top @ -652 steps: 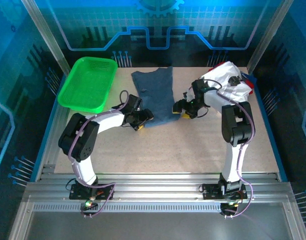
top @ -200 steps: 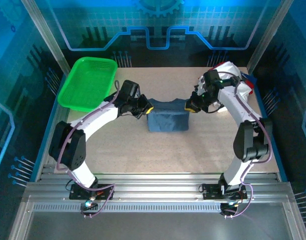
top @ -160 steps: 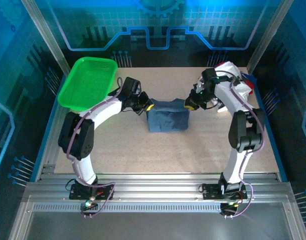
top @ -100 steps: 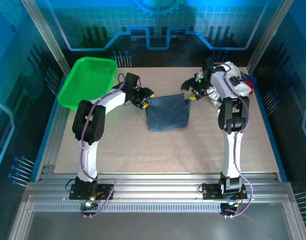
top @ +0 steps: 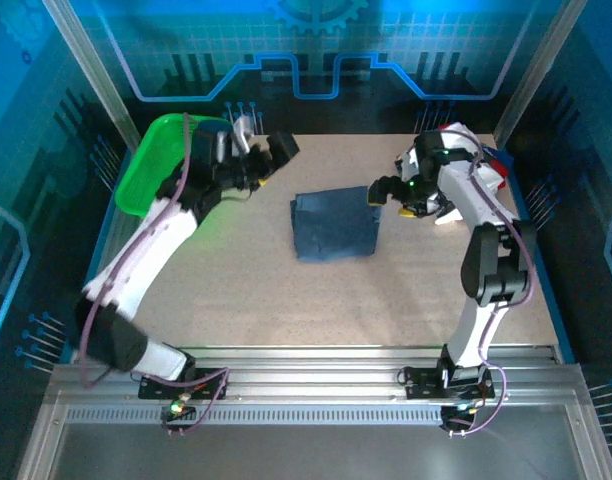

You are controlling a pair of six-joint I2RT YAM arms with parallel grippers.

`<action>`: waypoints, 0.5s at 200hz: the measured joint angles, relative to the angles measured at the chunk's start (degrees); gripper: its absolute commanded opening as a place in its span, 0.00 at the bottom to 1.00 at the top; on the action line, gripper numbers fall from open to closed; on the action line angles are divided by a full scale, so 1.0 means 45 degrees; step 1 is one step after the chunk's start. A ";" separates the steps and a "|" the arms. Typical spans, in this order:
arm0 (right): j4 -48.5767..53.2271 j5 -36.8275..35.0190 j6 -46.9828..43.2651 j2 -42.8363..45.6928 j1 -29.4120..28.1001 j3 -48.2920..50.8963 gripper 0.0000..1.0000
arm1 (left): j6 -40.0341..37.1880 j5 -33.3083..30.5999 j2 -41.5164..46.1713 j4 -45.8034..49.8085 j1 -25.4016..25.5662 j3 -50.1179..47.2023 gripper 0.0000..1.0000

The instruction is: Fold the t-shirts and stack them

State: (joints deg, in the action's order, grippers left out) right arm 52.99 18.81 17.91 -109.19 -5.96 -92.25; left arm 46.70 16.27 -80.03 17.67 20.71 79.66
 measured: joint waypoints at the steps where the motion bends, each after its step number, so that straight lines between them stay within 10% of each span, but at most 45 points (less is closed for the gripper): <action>1: -0.0039 -0.0024 -0.0015 -0.0092 -0.0015 0.0029 0.96 | -0.0044 -0.0034 0.0175 -0.0019 0.0063 -0.0209 0.99; 51: -0.0957 -0.0792 -0.0301 -0.2550 -0.0821 0.0029 0.97 | -0.0068 -0.1501 0.4843 0.0826 0.0879 -0.6130 0.99; 100: -0.0350 -0.1287 -0.0194 -0.3959 -0.1098 -0.1681 0.85 | -0.0024 -0.3283 0.9554 0.3521 0.0879 -0.7159 0.99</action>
State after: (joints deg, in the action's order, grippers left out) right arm 51.42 13.02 17.04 -127.00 -10.90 -99.81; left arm 46.59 1.50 -37.04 33.52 24.67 47.44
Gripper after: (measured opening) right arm 0.908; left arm 0.990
